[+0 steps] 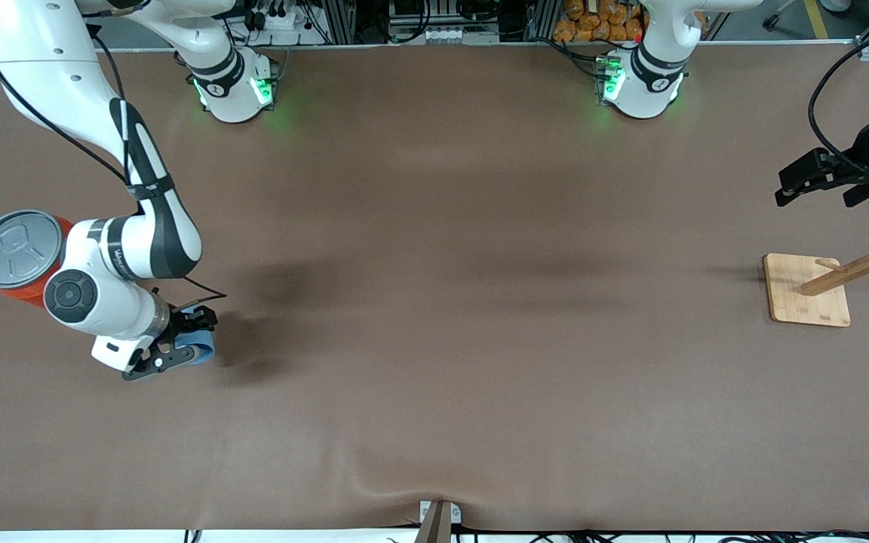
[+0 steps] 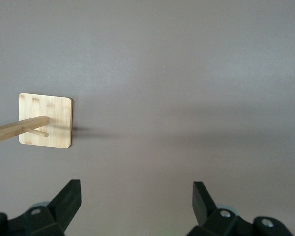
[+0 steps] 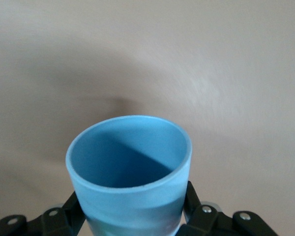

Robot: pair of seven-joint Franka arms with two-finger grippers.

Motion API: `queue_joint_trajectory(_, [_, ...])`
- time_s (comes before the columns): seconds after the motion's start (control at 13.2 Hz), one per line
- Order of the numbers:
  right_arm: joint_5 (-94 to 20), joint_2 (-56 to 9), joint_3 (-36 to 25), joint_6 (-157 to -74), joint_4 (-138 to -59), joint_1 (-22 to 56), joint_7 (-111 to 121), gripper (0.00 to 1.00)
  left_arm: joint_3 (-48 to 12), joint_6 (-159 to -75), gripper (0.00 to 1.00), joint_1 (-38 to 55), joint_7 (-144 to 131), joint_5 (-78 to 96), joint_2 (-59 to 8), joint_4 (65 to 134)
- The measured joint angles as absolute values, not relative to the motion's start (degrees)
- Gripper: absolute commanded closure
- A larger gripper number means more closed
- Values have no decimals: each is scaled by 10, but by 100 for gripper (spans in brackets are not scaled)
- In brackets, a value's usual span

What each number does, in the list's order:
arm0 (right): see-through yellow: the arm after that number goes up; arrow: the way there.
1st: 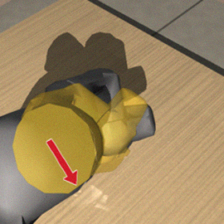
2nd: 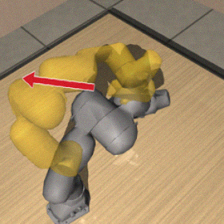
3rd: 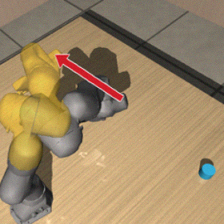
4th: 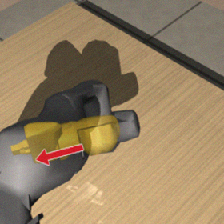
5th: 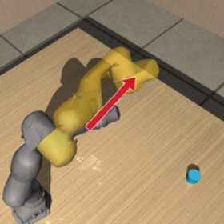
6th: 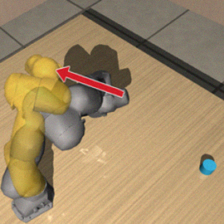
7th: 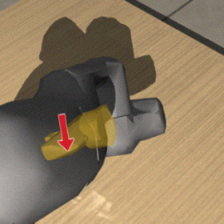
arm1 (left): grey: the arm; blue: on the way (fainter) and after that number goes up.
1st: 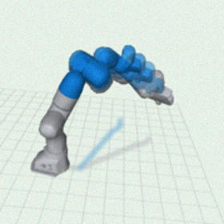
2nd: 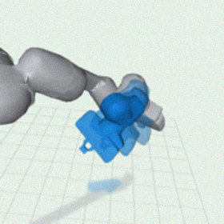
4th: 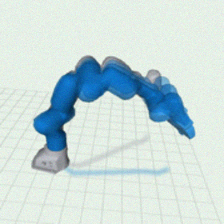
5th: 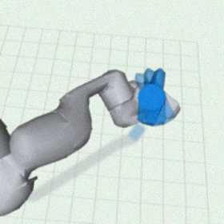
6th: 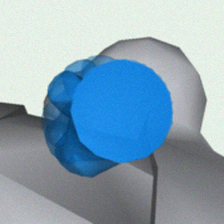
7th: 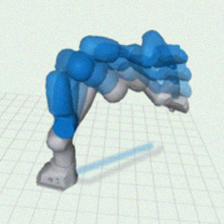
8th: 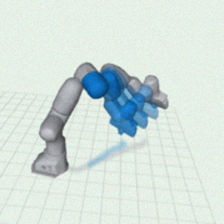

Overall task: Flip cup
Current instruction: 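Lift the blue cup with the right gripper and carry it toward the table middle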

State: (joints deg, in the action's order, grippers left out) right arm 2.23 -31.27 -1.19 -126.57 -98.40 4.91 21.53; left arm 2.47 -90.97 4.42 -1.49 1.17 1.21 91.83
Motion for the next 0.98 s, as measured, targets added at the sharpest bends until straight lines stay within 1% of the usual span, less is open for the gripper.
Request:
queue_joint_trajectory(0.53, [22, -313, -12, -1265, -952, 58, 406, 82, 25, -910, 0, 44, -15, 12, 10, 918])
queue_joint_trajectory(0.76, [22, -313, -9, -1265, -940, 101, 419, 81, 25, -910, 0, 44, -15, 12, 10, 919])
queue_joint_trajectory(0.98, [22, -314, -7, -1265, -931, 172, 420, 81, 24, -909, 0, 44, -15, 12, 7, 919])
